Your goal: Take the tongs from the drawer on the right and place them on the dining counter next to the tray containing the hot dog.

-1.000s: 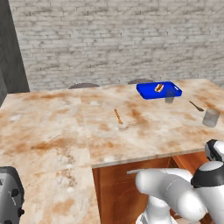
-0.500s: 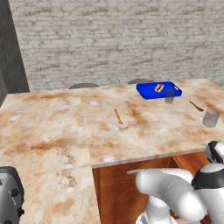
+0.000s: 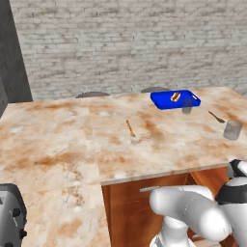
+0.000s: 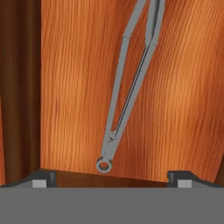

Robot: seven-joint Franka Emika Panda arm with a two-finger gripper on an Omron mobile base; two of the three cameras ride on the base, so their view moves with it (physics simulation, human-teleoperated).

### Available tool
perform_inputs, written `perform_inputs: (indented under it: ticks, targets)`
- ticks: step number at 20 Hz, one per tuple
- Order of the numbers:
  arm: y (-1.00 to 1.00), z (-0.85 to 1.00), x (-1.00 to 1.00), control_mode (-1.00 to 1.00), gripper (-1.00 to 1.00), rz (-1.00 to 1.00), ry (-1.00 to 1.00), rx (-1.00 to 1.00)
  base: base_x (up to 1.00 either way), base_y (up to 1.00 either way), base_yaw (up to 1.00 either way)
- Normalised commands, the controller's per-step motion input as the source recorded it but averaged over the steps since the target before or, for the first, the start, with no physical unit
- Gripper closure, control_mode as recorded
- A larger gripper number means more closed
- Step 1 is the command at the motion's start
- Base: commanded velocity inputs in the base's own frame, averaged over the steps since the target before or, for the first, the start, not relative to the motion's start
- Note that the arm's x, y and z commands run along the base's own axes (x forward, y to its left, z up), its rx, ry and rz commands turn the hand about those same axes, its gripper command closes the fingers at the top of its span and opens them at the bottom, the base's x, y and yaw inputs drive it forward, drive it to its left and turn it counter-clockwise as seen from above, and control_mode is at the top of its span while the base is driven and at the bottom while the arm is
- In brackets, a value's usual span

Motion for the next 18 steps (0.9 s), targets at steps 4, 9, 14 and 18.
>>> perform_inputs:
  ticks: [4,9,14,18]
  targets:
    - [-0.06,-0.16,0.16,-1.00,-1.00,-0.01,0.00,0.00,0.00,0.00,0.00]
    - [0.00,-0.22,0.29,-1.00,-1.00,-0.01,0.00,0.00,0.00,0.00,0.00]
    - [-0.03,-0.30,0.14,-1.00,-1.00,-0.01,0.00,0.01,0.00,0.00,0.00]
    - [-0.04,-0.32,0.08,-1.00,-1.00,0.00,0.00,0.01,0.00,0.00,0.00]
